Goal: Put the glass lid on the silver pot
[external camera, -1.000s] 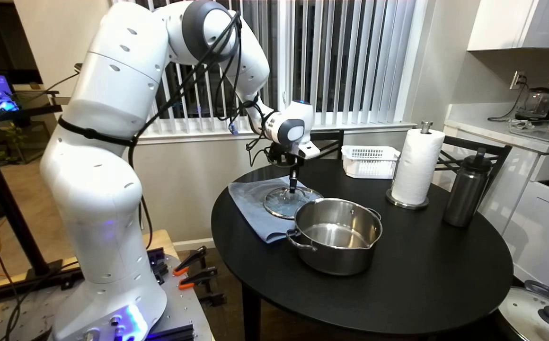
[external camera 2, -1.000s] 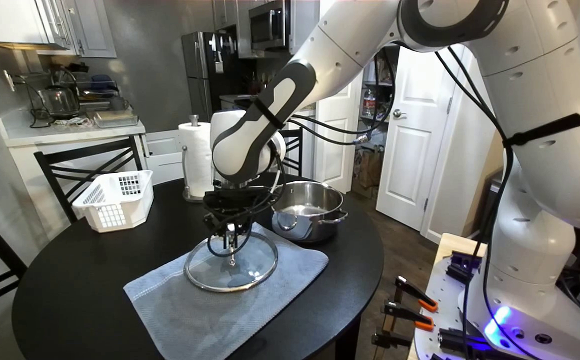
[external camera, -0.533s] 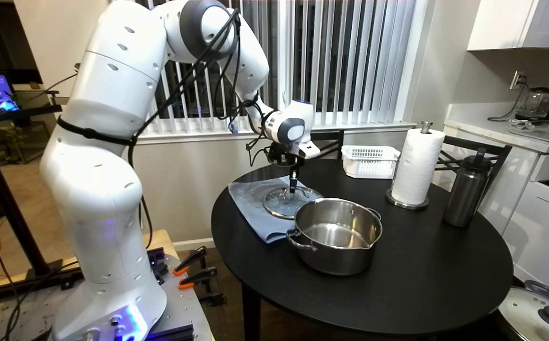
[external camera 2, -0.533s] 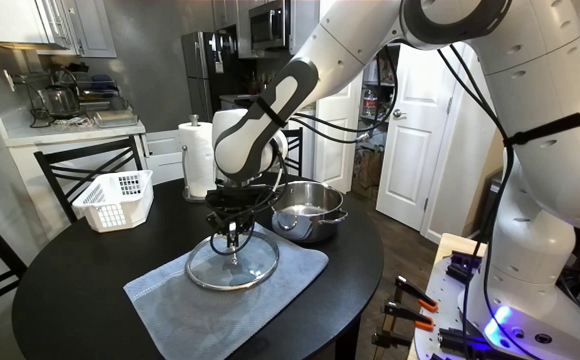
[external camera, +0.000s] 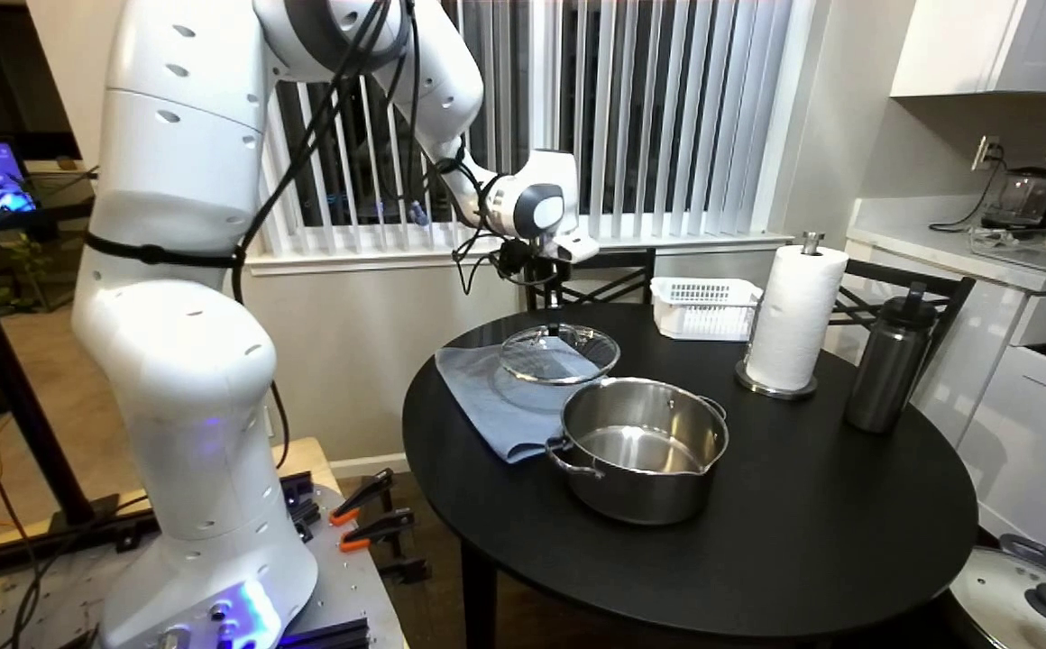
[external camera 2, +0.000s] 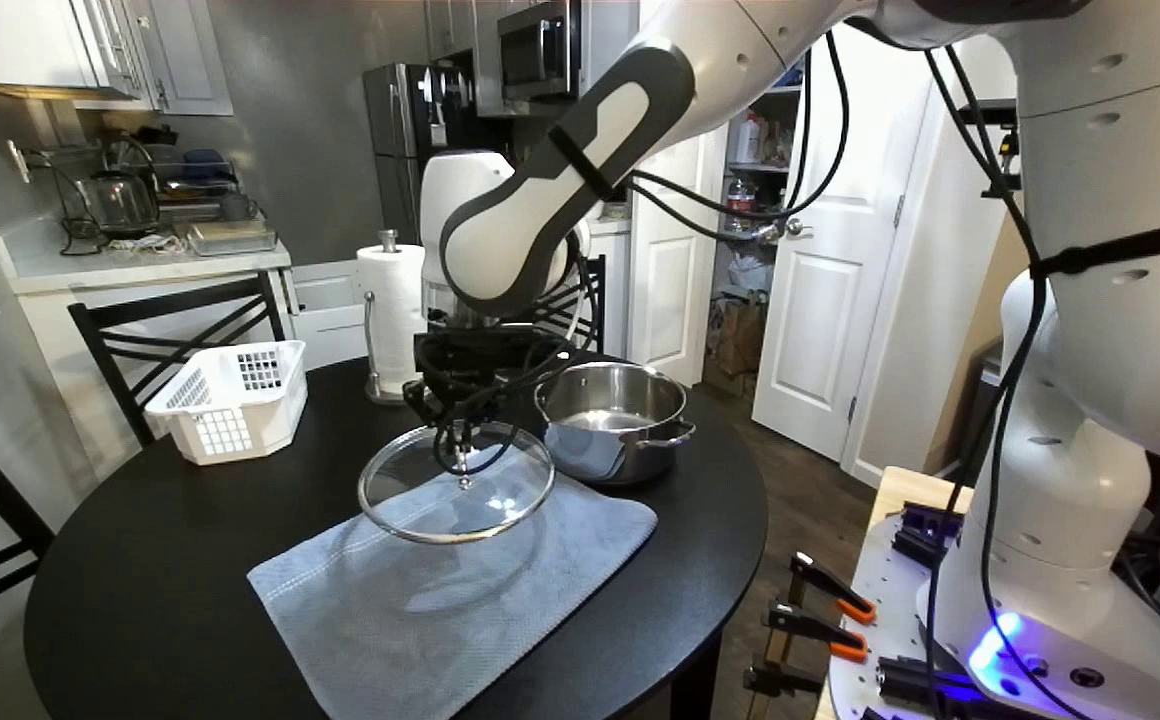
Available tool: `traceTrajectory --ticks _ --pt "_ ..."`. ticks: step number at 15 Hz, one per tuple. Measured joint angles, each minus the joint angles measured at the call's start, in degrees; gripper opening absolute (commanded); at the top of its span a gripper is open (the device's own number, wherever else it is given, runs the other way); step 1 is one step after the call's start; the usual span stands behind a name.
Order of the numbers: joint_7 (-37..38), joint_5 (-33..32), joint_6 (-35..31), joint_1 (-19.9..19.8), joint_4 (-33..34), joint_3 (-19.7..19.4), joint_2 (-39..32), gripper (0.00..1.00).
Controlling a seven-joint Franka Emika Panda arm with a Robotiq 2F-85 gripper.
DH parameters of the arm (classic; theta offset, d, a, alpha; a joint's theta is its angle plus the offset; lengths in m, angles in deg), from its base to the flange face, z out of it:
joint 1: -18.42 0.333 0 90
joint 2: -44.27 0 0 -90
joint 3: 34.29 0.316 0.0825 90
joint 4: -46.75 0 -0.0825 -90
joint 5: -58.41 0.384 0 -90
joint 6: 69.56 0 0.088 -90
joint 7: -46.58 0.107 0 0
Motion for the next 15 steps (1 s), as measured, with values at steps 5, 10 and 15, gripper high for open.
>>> traceTrajectory --ticks 5,10,15 --pt "-1.82 2.0 -0.48 -2.37 -2.91 0.8 4.74 0.07" --pt "-1.87 3.72 -2.42 -6.67 -8.33 0.37 9.36 0.07" --pt "-1.87 3.75 -2.61 -8.66 -12.56 0.07 13.57 0.07"
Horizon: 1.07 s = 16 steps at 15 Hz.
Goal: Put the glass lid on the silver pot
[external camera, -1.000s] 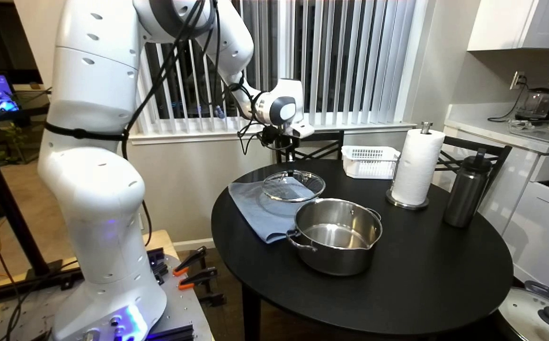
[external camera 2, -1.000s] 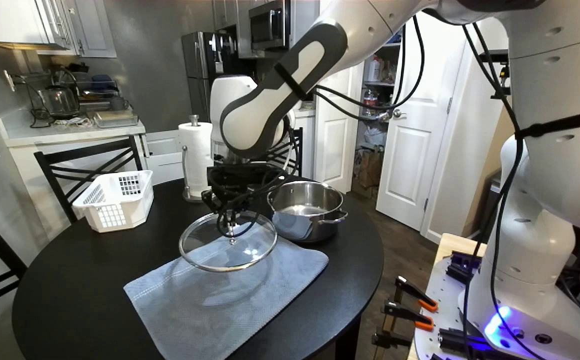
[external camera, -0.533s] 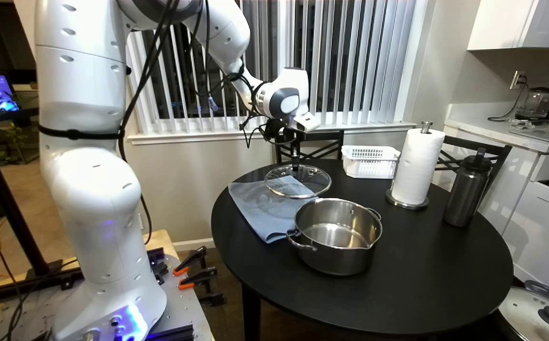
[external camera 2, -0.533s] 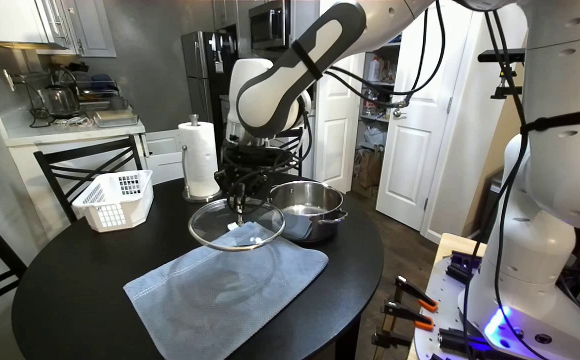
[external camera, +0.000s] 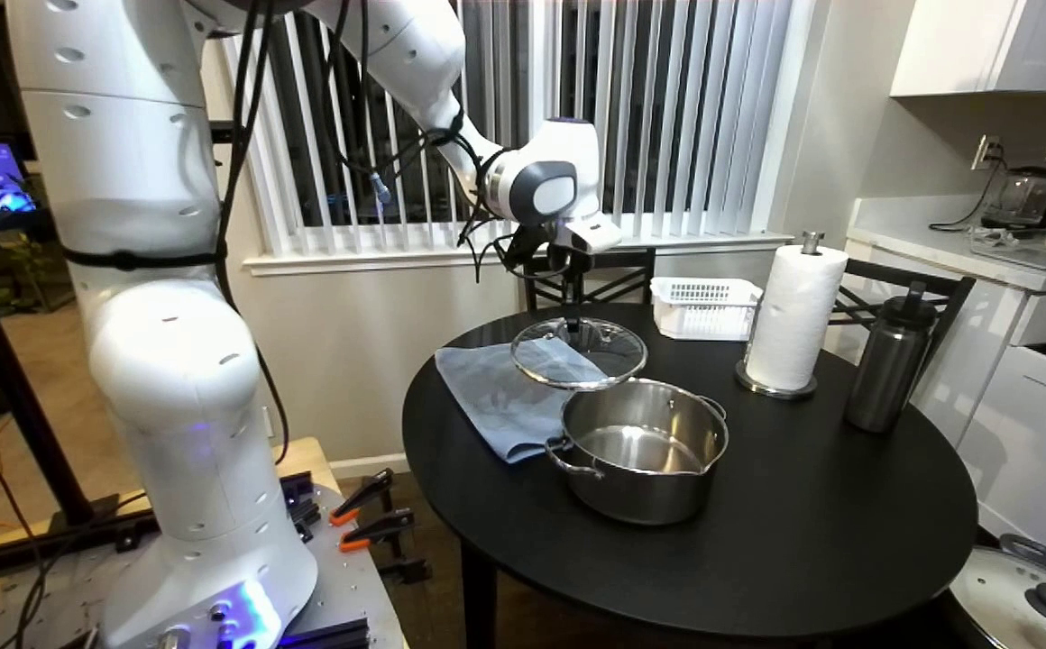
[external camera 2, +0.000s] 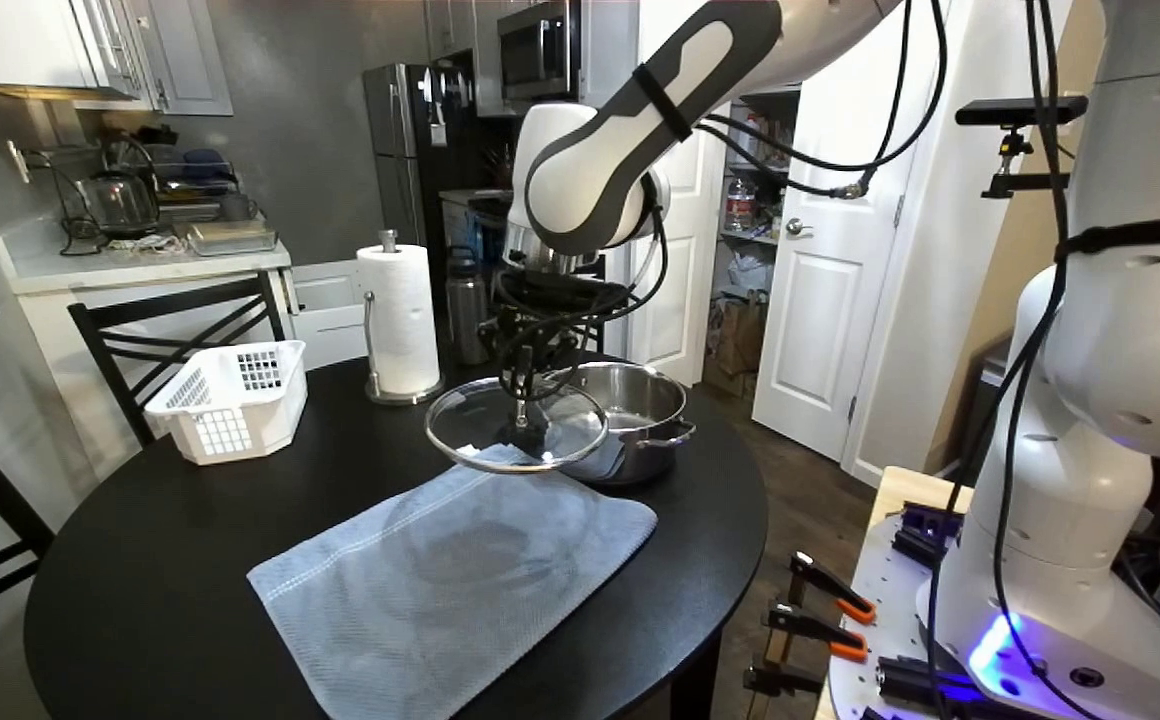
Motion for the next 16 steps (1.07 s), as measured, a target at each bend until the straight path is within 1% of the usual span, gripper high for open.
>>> traceTrajectory --ticks 4,7,9,11,13,16 --pt "0.0 3.5 -0.96 -2.61 -2.36 -0.78 1.53 0.07" --pt "1.65 4.03 -3.74 -5.29 -4.44 -2.92 1.89 0.07" --pt "4.65 2.35 -5.39 -6.5 -5.43 -4.38 1.89 0.07" --pt "9.22 -1.24 -5.97 -6.95 -5.88 -5.46 1.88 0.07" --pt "14.06 -4.76 -5.95 -7.11 -5.94 -6.06 1.89 0.07" --pt "18.75 -7.04 -5.63 -7.37 -5.93 -6.57 1.94 0.07"
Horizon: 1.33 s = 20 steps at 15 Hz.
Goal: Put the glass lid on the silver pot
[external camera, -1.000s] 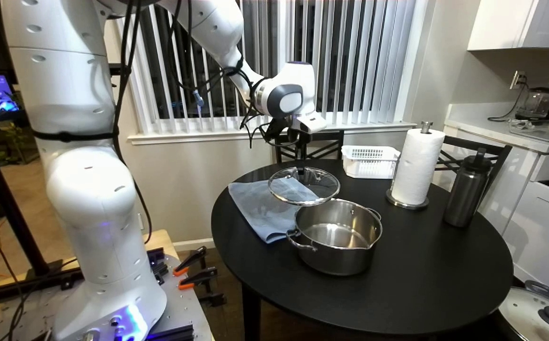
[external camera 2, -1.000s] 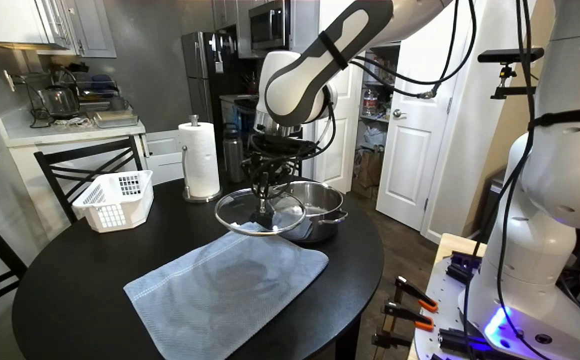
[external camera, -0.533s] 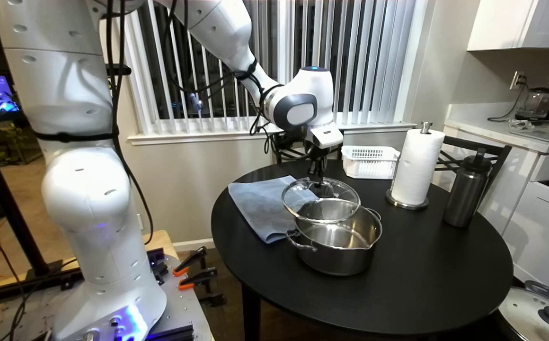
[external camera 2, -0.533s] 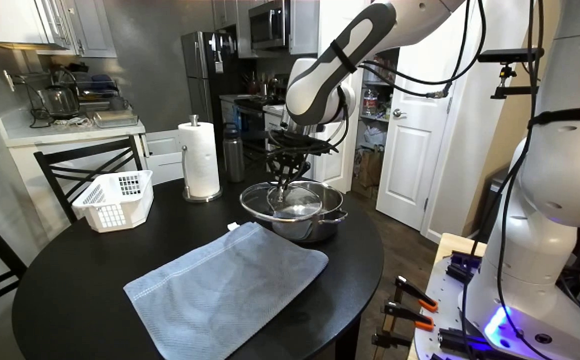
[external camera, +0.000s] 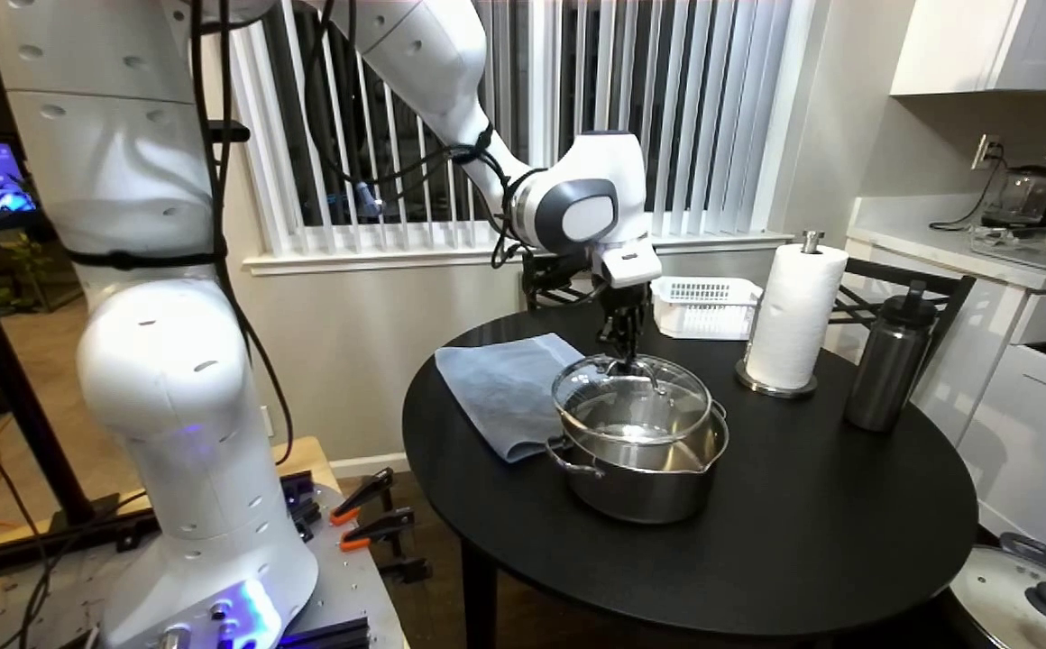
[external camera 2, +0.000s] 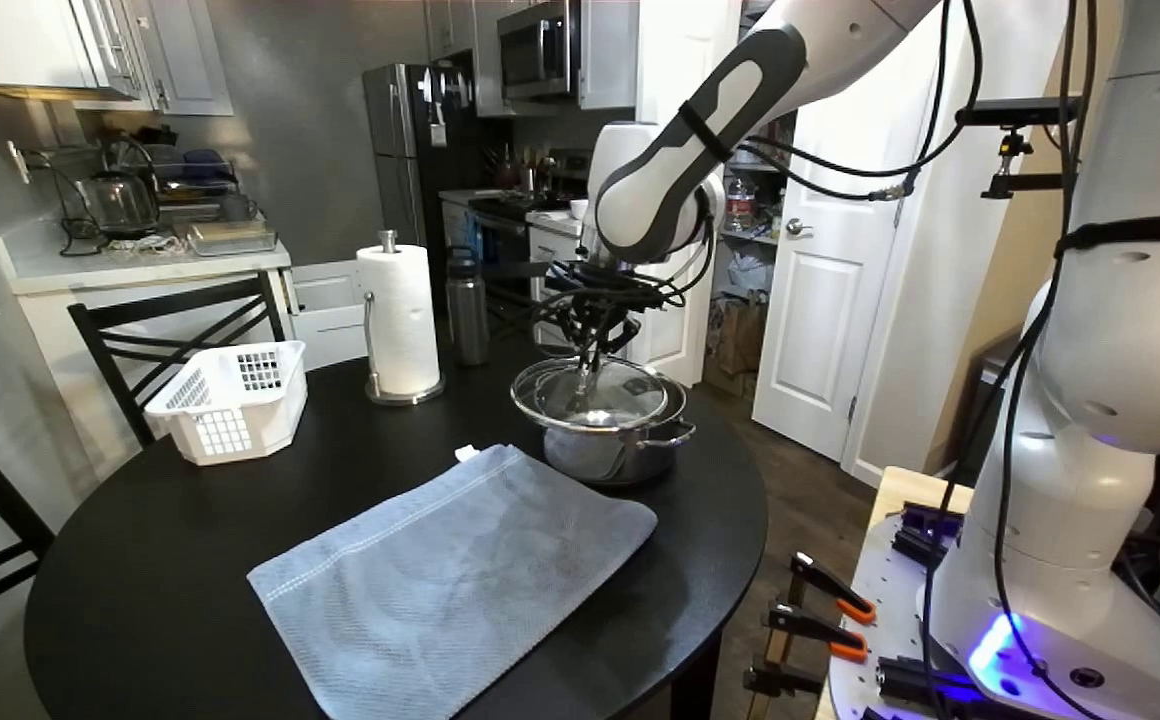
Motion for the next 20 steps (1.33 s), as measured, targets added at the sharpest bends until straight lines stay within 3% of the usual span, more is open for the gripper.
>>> traceTrajectory --ticks 20 --pt "9.73 -3.24 5.08 -2.12 0.69 -1.77 0.21 0.07"
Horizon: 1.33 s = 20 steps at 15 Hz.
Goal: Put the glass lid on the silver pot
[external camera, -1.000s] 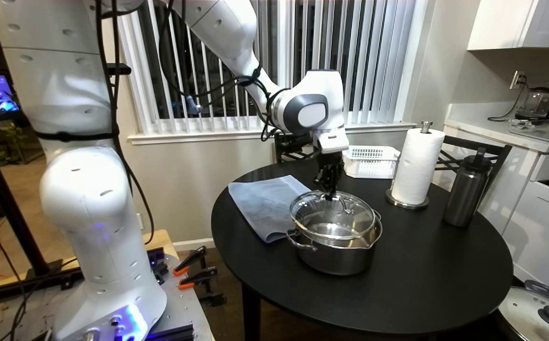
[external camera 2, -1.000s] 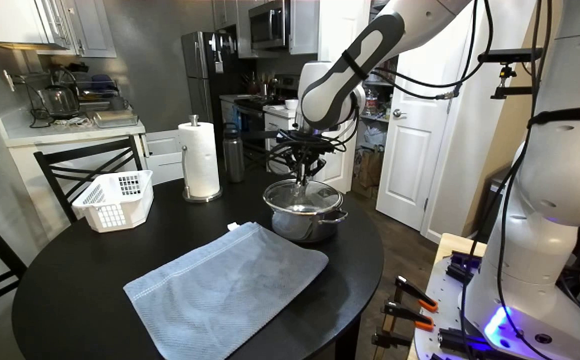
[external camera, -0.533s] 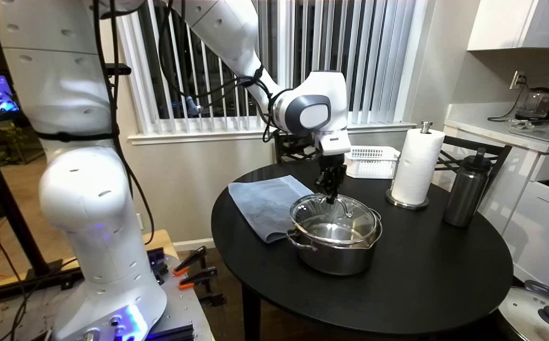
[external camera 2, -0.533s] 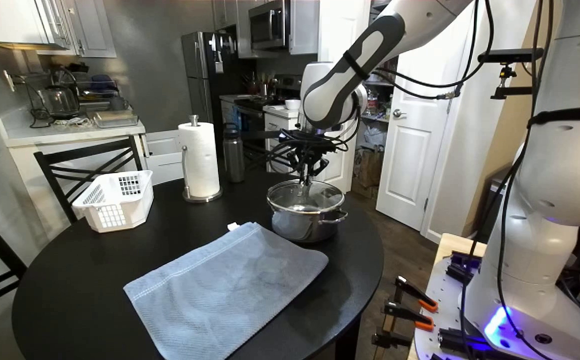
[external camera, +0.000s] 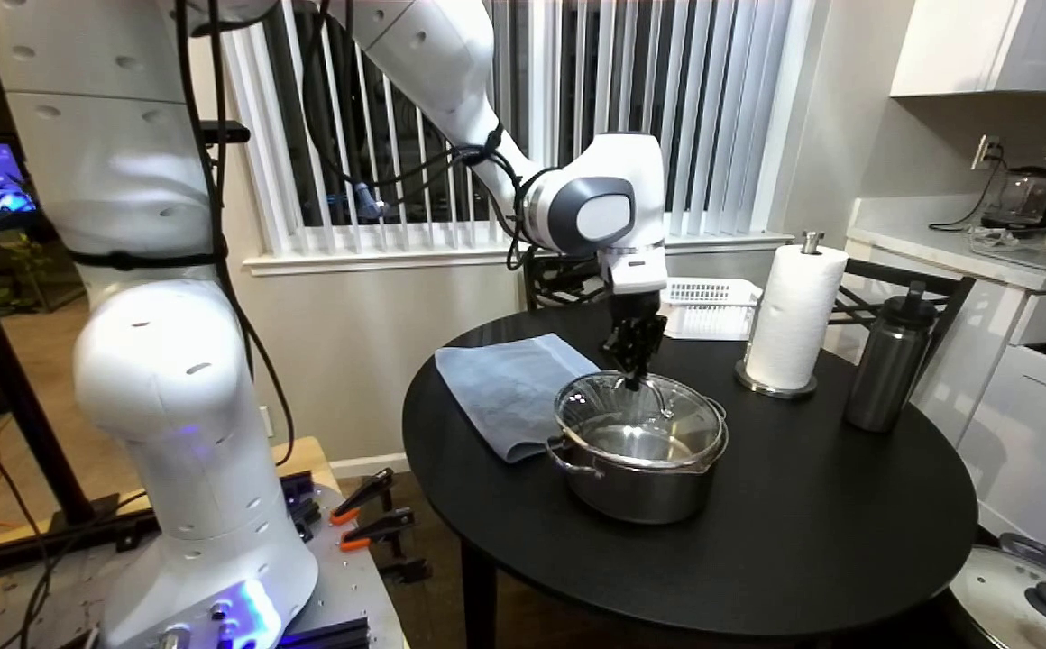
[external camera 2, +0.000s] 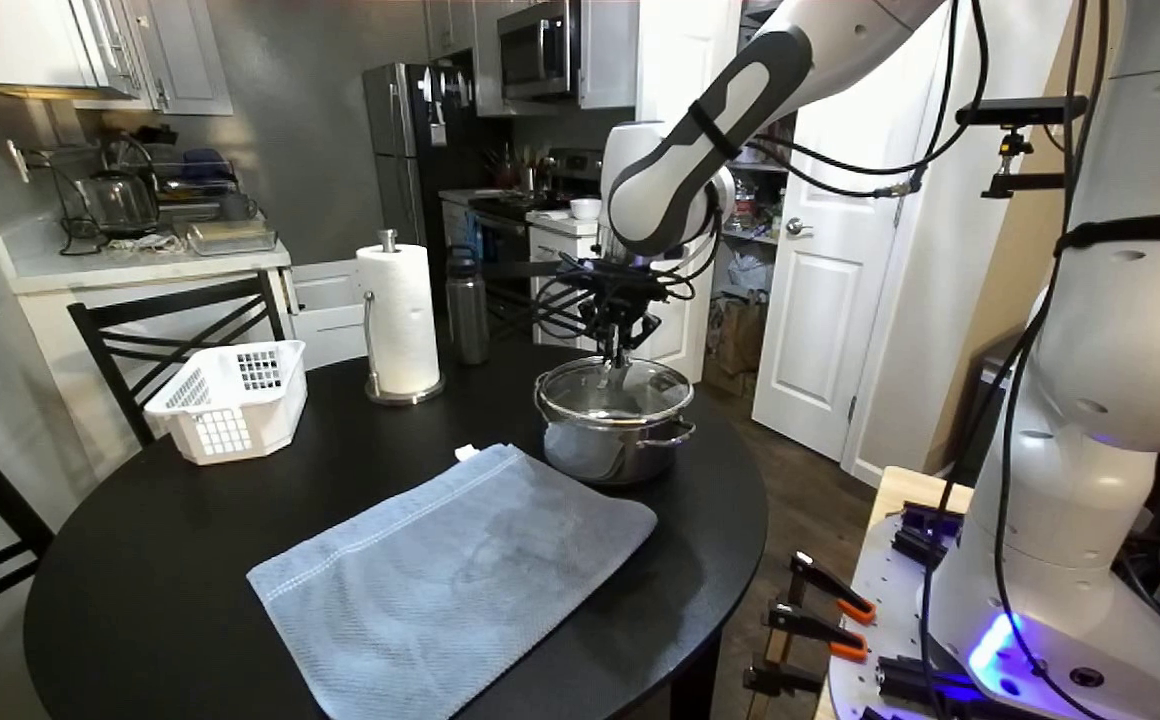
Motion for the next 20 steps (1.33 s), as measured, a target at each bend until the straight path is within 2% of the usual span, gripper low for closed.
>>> traceTrajectory --ticks 9,20 --pt "3.05 -2.5 2.18 -0.06 2.64 0.06 -0.5 0.07" --pt "3.05 -2.19 3.03 -0.03 7.27 0.1 -6.18 0.07"
